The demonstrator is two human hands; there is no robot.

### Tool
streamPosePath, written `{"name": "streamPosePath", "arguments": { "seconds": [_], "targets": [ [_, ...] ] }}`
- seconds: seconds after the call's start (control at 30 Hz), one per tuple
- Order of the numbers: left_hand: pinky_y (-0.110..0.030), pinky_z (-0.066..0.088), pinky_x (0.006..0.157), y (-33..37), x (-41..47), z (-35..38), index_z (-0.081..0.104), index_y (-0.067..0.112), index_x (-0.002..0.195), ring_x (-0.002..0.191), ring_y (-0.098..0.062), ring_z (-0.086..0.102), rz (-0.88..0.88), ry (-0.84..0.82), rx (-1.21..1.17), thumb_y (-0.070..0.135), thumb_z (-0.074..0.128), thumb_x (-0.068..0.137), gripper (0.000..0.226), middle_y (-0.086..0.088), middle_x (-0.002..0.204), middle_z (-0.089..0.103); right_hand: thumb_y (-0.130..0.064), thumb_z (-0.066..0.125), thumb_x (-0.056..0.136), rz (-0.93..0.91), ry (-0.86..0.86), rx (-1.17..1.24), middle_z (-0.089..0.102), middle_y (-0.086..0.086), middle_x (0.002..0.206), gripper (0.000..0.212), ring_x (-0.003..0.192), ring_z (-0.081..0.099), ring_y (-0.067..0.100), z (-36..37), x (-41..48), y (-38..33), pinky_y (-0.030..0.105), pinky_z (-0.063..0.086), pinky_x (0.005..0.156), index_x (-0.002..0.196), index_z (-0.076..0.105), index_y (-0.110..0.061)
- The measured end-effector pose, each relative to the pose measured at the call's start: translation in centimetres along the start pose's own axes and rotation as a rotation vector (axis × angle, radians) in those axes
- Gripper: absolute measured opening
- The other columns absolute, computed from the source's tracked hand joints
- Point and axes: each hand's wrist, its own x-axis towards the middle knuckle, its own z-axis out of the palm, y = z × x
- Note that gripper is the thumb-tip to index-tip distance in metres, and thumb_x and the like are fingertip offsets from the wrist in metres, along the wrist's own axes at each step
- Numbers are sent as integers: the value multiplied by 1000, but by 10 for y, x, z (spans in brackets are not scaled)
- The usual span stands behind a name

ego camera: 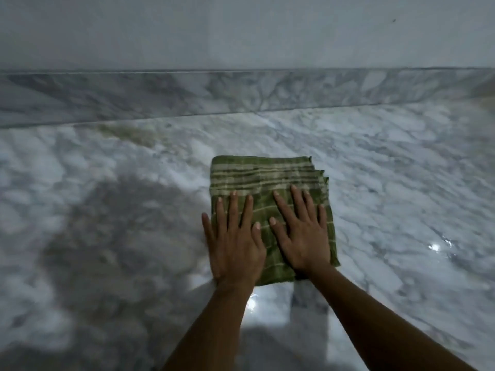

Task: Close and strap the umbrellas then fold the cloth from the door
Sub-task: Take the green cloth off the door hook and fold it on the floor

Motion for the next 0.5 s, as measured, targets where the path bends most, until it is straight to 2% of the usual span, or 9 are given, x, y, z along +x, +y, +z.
{"name": "streamPosePath", "arguments": {
  "seconds": [0.2,0.33,0.5],
  "targets": [
    [-59,2,120,-4,-52,-5,37,32,154,152,-29,24,-9,-74,21,44,37,96,59,1,164,29,-67,23,97,-19,-76,-10,-3,-7,168,63,155,-6,21,2,-54,-1,53,1,123,156,6,-49],
    [-60,3,119,-2,-38,-1,37,34,154,152,-30,23,-29,-56,104,46,37,98,57,0,164,30,-68,26,98,-182,-84,-36,0,-6,168,63,155,-5,21,-2,-15,15,55,2,122,155,9,-50],
    [-59,-1,119,38,19,16,37,34,153,152,-31,21,-172,74,94,46,33,99,56,-1,164,29,-68,21,98,-346,-80,-23,0,-8,168,61,155,-5,19,-14,74,44,55,-2,122,155,11,-49]
  ]
}}
